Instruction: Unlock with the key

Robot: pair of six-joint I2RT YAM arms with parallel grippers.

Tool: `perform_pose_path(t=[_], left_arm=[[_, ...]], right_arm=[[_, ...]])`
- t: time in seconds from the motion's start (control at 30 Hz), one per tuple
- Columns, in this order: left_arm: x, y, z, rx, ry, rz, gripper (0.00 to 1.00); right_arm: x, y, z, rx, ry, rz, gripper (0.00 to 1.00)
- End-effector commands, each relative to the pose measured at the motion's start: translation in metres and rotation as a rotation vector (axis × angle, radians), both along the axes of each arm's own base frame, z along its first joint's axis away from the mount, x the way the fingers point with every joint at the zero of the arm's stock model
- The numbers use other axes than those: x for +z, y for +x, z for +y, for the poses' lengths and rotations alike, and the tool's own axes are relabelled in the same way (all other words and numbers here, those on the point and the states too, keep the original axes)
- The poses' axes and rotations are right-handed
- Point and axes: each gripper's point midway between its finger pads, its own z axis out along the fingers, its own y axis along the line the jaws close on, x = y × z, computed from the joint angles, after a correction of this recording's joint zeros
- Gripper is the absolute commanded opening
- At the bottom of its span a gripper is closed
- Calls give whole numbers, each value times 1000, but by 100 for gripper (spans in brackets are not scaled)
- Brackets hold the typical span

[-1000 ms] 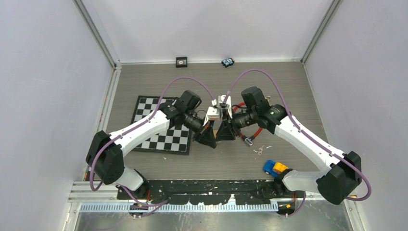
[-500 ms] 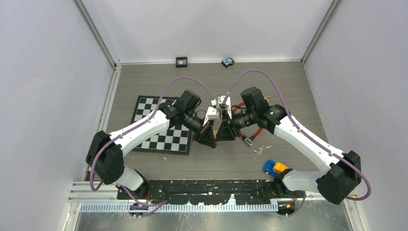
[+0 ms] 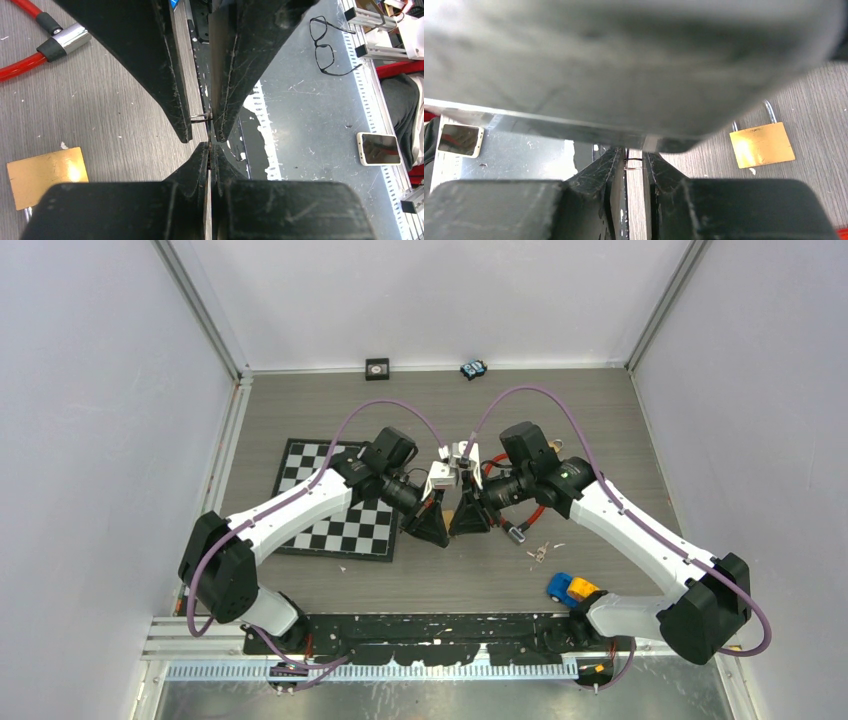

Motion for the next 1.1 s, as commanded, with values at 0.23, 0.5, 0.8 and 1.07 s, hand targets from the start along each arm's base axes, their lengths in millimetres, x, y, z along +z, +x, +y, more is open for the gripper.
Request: perform_pose_path(t=[0.23,0.5,0.8,1.07], left_arm=[[18,1,-2,-14,-56,-34,0],[21,4,0,3,-68,-29,0],[25,9,2,25,-75,-22,21],[28,18,7,64,-66,-71,50]], right_arm=[[0,-5,3,26,6,7,8],[-2,-5,0,16,-1,-5,1],[0,2,-5,-34,8,-45,1],[6,19,-20,-134,23,-65,1]])
